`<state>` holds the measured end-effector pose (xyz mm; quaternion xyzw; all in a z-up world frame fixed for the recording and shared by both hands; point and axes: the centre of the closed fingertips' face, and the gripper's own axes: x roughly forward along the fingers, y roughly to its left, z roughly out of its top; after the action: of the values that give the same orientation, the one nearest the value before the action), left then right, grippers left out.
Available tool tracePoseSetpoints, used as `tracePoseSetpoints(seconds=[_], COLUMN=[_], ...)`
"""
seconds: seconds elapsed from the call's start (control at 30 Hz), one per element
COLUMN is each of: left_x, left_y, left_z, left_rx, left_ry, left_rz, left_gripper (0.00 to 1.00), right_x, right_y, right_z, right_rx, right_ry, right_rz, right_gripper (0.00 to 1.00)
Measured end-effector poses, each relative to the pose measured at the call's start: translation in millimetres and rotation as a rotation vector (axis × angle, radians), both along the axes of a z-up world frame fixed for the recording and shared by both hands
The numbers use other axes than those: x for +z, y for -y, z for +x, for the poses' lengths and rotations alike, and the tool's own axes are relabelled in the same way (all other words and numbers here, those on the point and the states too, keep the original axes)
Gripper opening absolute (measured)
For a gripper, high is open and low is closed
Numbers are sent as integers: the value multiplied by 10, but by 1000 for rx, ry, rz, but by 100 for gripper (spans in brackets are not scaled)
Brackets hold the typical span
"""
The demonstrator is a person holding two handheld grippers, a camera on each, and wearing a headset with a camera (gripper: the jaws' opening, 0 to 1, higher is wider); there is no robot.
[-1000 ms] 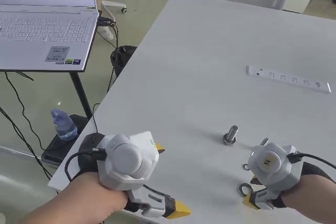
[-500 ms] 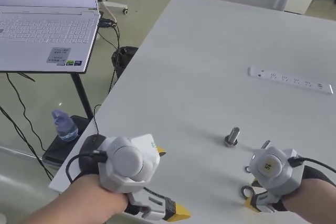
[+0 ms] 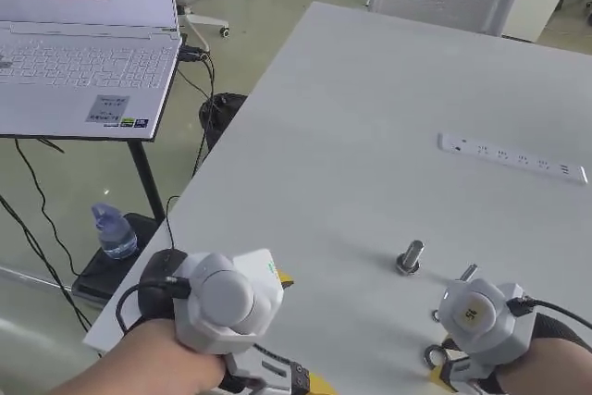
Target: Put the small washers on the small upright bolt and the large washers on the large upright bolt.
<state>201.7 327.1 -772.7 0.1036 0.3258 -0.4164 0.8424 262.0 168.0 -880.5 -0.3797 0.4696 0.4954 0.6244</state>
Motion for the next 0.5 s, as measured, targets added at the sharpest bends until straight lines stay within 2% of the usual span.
tracePoseSetpoints(seconds=[0.27, 0.33, 0.5], left_x=[1, 4, 18], left_y=[8, 21, 40], left_z=[8, 4, -3], left_rx=[-1, -3, -6], left_ry=[3, 4, 5], left_rz=[1, -1, 0], left_gripper=[81, 81, 80], right_x=[-3, 1, -7], right_y=[-10, -14, -16], right_z=[-4, -4, 3], right_rx=[3, 4, 4], right_ry=[0, -3, -19], right_rz=[-22, -38, -119], right_gripper=[25, 25, 23])
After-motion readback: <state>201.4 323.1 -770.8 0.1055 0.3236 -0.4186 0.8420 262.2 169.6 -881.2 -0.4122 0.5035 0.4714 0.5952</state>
